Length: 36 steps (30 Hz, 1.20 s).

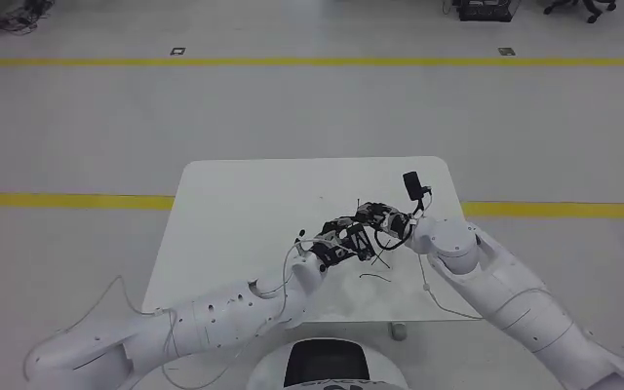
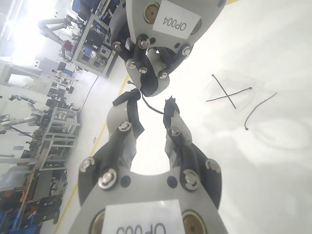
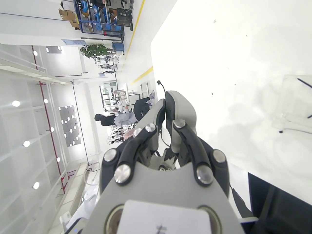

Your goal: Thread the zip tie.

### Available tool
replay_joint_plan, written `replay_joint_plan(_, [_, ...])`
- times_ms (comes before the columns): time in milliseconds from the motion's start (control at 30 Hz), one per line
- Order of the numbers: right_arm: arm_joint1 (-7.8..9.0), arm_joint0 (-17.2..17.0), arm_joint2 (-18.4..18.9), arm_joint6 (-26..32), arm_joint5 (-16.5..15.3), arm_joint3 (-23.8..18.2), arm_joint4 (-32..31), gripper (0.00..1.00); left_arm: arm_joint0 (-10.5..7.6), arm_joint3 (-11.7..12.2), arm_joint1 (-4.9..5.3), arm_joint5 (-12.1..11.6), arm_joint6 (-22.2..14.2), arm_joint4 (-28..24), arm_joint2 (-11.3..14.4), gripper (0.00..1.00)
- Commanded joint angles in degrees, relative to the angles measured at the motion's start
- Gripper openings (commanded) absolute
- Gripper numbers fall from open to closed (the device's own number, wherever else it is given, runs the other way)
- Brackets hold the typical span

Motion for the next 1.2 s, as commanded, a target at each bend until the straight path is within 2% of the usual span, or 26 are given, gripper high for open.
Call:
replay_joint_plan(0, [-0.09, -0.1, 0.1, 0.2, 0.0, 0.1, -0.1, 0.00, -0.07, 0.0, 0.01, 0.3, -0.1, 0.0, 0.0, 0.22])
replay_joint_plan(167, [-0.33, -0.4, 0.5, 0.6, 0.0, 0.3, -0.4, 0.00, -0.36, 0.2, 0.04, 0.4, -0.4, 0.0, 0.0, 0.18])
replay_joint_plan(800, [-1.17, -1.3, 1.6, 1.5, 0.0, -0.3, -3.3, 0.00, -0.43, 0.2, 0.09, 0.3, -0.1, 0.0, 0.0, 0.20])
replay_joint_plan(967, [-1.44, -1.3, 1.6, 1.6, 0.0, -0.2, -3.7, 0.00, -0.43, 0.4, 0.00, 0.0, -0.2, 0.0, 0.0, 0.12])
replay_joint_plan(1000, [-1.49, -1.3, 1.6, 1.7, 0.0, -0.1, -3.8, 0.00, -0.45, 0.4, -0.02, -0.1, -0.2, 0.0, 0.0, 0.09])
replay_joint_plan(1033, [-1.53, -1.3, 1.7, 1.8, 0.0, -0.1, -3.9, 0.00, -0.46, 0.4, -0.04, -0.1, -0.3, 0.0, 0.0, 0.01])
replay_joint_plan(1167, [-1.68, -1.4, 1.8, 2.1, 0.0, -0.1, -4.3, 0.00, -0.69, 1.0, -0.09, -0.6, -0.6, 0.0, 0.0, 0.00])
